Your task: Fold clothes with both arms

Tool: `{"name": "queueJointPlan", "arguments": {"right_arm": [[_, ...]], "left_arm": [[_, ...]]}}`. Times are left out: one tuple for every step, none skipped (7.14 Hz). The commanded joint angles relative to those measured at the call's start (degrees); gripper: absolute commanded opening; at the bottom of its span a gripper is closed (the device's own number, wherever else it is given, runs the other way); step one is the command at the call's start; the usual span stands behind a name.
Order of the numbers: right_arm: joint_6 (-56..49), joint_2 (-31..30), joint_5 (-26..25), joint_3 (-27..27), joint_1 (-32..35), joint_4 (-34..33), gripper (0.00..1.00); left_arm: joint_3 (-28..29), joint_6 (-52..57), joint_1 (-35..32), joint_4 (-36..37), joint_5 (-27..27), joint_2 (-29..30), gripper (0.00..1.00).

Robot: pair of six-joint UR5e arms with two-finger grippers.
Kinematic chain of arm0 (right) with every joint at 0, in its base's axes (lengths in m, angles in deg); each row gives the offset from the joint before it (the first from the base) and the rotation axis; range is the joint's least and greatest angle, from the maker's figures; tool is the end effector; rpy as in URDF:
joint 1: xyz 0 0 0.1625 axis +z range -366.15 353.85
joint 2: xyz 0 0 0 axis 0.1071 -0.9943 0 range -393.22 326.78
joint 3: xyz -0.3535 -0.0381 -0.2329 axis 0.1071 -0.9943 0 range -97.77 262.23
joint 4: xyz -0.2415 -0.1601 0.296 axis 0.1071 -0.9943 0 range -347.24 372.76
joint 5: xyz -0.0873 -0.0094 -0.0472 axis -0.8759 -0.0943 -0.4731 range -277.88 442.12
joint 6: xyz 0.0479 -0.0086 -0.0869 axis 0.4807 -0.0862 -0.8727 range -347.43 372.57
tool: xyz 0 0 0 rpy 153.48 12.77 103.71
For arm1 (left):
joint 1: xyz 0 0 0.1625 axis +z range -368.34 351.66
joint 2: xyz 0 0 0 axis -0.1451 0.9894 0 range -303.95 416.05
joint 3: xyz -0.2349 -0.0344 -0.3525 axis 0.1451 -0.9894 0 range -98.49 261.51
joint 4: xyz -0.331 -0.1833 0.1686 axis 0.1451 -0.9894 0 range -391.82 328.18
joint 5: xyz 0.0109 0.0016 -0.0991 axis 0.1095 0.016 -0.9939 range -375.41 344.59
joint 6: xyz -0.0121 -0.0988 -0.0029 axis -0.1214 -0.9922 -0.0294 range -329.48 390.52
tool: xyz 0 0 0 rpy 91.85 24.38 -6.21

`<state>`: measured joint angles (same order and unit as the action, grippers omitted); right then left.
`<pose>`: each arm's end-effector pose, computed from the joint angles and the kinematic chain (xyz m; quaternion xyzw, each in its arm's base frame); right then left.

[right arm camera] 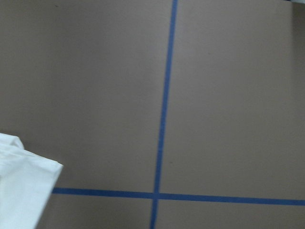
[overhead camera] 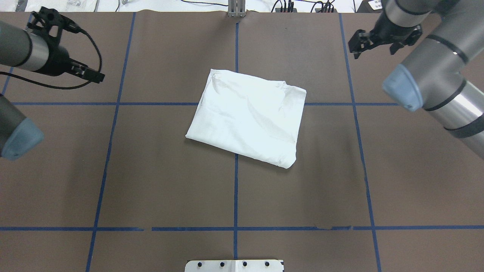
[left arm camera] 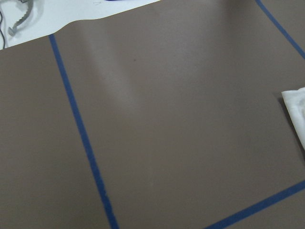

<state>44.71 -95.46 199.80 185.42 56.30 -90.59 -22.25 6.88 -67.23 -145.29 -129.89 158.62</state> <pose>-0.2112 -0.5929 0.3135 0.0853 -0.3169 -0.0194 0.9444 0.2197 -0.5421 0.3857 0.2770 0.3600 0.1468 0.8787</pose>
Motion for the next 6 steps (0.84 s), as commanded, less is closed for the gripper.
{"name": "queueJointPlan", "arguments": {"right_arm": [[-20.2, -11.5, 6.3, 3.0, 10.4, -1.7, 1.0], [-29.9, -16.2, 6.8, 2.9, 14.6, -1.8, 1.0], [-37.3, -20.7, 6.9, 2.8, 18.7, -1.9, 1.0], [-41.6, -26.3, 10.1, 2.5, 22.2, -1.3, 1.0], [-42.6, -30.5, 11.9, 2.8, 25.9, -1.2, 1.0], [-43.0, -34.8, 11.5, 3.2, 28.1, -0.1, 1.0]], "left_arm": [[-1.9, 17.9, -11.3, 1.1, -8.6, -9.8, 1.0], [-1.7, 21.7, -15.4, 1.2, -11.1, -13.6, 1.0], [-1.4, 22.4, -19.5, 0.8, -14.2, -17.5, 1.0], [-1.4, 22.4, -23.9, 0.7, -18.3, -20.8, 1.0], [-1.6, 22.4, -26.5, 0.6, -21.1, -24.5, 1.0], [-0.8, 22.3, -27.3, 1.1, -22.2, -26.4, 1.0]]}}
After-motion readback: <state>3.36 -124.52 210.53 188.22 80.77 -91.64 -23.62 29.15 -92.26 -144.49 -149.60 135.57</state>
